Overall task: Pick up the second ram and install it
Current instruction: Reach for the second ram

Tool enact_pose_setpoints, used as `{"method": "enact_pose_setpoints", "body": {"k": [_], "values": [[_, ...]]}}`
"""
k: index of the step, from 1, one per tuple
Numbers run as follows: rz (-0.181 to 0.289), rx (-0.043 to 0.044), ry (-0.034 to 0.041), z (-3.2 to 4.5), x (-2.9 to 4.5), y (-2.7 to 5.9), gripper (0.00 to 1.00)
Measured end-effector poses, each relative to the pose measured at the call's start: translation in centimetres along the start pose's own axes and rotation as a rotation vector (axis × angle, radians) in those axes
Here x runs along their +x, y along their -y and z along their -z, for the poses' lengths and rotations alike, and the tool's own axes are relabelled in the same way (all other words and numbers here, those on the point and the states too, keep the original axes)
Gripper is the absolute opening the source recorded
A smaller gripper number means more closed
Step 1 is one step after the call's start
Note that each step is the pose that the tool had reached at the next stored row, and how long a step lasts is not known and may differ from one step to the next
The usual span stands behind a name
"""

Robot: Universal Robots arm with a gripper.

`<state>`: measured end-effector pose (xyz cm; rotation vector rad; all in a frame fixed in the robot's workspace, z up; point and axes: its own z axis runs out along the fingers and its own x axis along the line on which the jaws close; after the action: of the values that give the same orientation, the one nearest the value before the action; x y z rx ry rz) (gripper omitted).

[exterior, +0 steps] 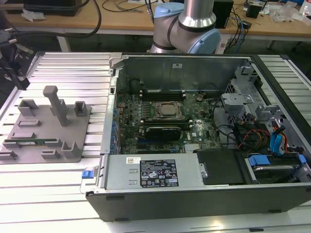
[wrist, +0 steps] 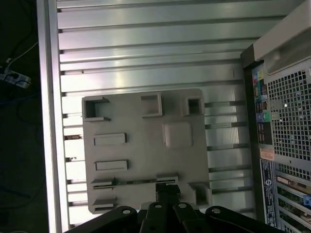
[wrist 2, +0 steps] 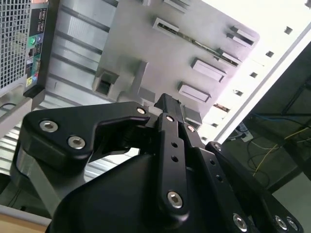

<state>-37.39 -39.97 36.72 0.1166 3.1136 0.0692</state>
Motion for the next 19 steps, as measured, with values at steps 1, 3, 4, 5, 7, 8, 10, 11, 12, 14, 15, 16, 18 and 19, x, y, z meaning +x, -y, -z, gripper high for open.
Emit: {"method": "enact_pose_setpoints", "body": {"k": [1, 3, 4, 5, 7, 8, 10, 11, 12, 14, 15, 16, 18, 19], "values": [[0.0, 0.0, 0.0, -0.1, 0.23, 0.03, 0.08], [0.0, 0.0001, -0.0001, -0.38, 0.88, 0.13, 0.08], [0.0, 0.0, 0.0, -0.51, 1.14, 0.17, 0.08], [0.0, 0.0, -0.0001, -0.63, 1.41, 0.21, 0.08], [0.0, 0.0, -0.0001, -0.89, 2.04, 0.29, 0.08], [0.0, 0.0001, -0.0001, -1.0, 2.28, 0.32, 0.08], [0.0, 0.0, -0.0001, -1.23, 2.8, 0.39, 0.08], [0.0, 0.0, 0.0, -1.3, 2.96, 0.42, 0.08], [0.0, 0.0001, -0.0001, -1.39, 3.17, 0.45, 0.08], [0.0, 0.0, 0.0, -1.51, 3.43, 0.5, 0.08], [0.0, 0.0, -0.0001, -1.68, 3.62, 0.6, 0.08], [0.0, -0.0001, 0.0001, -1.89, 3.73, 0.69, 0.08], [0.0, 0.0001, -0.0001, -2.1, 3.82, 0.77, 0.08], [0.0, 0.0, -0.0001, -2.44, 3.87, 0.86, 0.08]]}}
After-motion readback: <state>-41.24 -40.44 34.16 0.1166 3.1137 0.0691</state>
